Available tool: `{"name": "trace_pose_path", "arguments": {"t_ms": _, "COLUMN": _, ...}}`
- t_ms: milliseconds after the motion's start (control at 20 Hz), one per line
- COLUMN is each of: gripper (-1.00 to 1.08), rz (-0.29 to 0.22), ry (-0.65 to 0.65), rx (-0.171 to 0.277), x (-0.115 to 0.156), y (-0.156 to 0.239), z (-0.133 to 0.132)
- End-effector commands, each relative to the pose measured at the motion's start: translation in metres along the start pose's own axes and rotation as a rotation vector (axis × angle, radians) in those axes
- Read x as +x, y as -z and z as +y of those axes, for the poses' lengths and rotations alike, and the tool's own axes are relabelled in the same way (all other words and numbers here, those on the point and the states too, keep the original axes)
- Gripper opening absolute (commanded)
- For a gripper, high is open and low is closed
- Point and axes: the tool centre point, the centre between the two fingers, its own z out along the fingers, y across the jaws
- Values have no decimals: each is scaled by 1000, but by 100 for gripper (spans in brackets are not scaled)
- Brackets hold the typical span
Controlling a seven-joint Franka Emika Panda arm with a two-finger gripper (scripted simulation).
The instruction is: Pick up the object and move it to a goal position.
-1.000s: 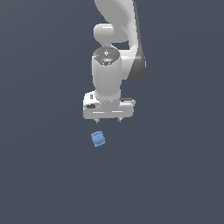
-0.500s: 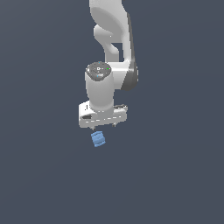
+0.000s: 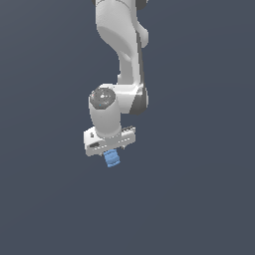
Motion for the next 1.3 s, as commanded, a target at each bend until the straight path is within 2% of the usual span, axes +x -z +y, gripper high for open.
{"name": "trace_pose_path", "arguments": {"t_ms": 0, "gripper": 100, "rz": -1, "ry": 26, "rx": 2, "x": -1, "y": -7, "z": 4}}
{"name": "trace_pose_path", "arguments": {"t_ms": 550, "gripper": 100, "rz": -4, "ry": 48, "rx": 4, "x": -2, "y": -18, "z": 9}}
{"name": "trace_pose_path", "arguments": {"t_ms": 1000, "gripper": 100, "rz": -3, "ry": 52, "rx": 4, "x": -3, "y": -59, "z": 8}}
{"name": "trace_pose_path", "arguments": {"t_ms": 1250, "gripper": 100, "rz": -3, "ry": 53, "rx": 4, "x": -2, "y": -65, "z": 9}}
